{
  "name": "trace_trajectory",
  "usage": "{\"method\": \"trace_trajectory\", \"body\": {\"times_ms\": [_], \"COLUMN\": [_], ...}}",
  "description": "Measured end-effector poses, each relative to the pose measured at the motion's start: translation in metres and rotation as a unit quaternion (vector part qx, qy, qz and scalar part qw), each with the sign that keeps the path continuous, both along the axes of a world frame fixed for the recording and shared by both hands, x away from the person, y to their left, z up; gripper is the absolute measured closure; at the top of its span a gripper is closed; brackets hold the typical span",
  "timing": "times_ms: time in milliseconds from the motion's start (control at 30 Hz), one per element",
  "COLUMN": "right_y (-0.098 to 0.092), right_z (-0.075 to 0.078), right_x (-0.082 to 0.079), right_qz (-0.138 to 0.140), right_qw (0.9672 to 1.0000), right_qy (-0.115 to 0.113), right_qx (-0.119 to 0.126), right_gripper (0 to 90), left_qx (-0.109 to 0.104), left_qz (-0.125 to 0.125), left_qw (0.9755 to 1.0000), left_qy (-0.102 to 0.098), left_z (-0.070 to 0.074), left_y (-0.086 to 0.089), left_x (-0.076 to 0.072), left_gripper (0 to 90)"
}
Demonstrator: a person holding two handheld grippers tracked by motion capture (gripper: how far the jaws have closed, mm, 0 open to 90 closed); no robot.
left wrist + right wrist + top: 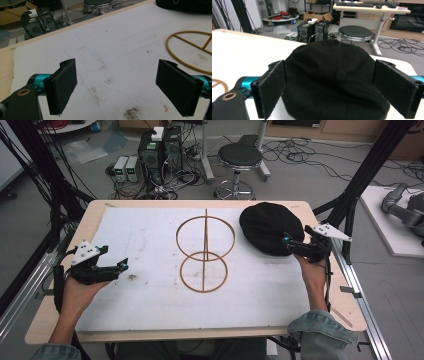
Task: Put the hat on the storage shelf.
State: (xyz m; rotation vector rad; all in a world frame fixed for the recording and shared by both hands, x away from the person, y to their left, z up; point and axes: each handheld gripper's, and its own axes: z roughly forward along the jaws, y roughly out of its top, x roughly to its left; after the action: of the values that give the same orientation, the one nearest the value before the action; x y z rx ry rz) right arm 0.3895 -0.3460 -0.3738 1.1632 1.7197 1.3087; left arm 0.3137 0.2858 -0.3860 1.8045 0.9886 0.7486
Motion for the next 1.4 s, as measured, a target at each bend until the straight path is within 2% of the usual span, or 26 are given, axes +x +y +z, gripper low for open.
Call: {"method": "trace_trajectory", "body": {"times_ms": [200, 300, 500, 600, 733, 1067, 1400], "right_y": [0.005, 0.005, 0.009, 0.012, 0.012, 0.013, 0.014], "right_z": [0.004, 0.006, 0.008, 0.005, -0.006, -0.021, -0.033], "right_x": [0.014, 0.021, 0.036, 0.043, 0.053, 0.067, 0.076], "right_qz": [-0.004, -0.004, -0.003, -0.006, -0.009, -0.007, -0.012], "right_qw": [0.9999, 0.9995, 0.9992, 0.9987, 0.9993, 0.9995, 0.9998], "right_qy": [-0.009, -0.022, -0.035, -0.049, -0.031, -0.011, 0.004], "right_qx": [0.012, 0.024, 0.018, 0.012, 0.019, 0.028, 0.018], "right_gripper": [11.9, 11.9, 11.9, 11.9, 11.9, 12.0, 12.2], "left_qx": [-0.001, -0.001, 0.0, 0.0, 0.002, 0.001, 0.003], "left_qz": [0.0, 0.0, 0.001, 0.001, 0.001, -0.001, -0.002], "left_qw": [1.0, 1.0, 1.0, 1.0, 1.0, 1.0, 1.0], "left_qy": [-0.001, -0.001, 0.0, 0.0, 0.0, 0.001, 0.001], "left_z": [0.0, 0.0, 0.0, 0.0, -0.001, -0.001, -0.001], "left_y": [0.0, 0.0, 0.0, 0.0, 0.0, -0.001, 0.0], "left_x": [0.0, 0.0, 0.0, 0.0, 0.0, 0.001, 0.0], "left_gripper": [17.4, 17.4, 17.4, 17.4, 17.5, 17.4, 17.4]}}
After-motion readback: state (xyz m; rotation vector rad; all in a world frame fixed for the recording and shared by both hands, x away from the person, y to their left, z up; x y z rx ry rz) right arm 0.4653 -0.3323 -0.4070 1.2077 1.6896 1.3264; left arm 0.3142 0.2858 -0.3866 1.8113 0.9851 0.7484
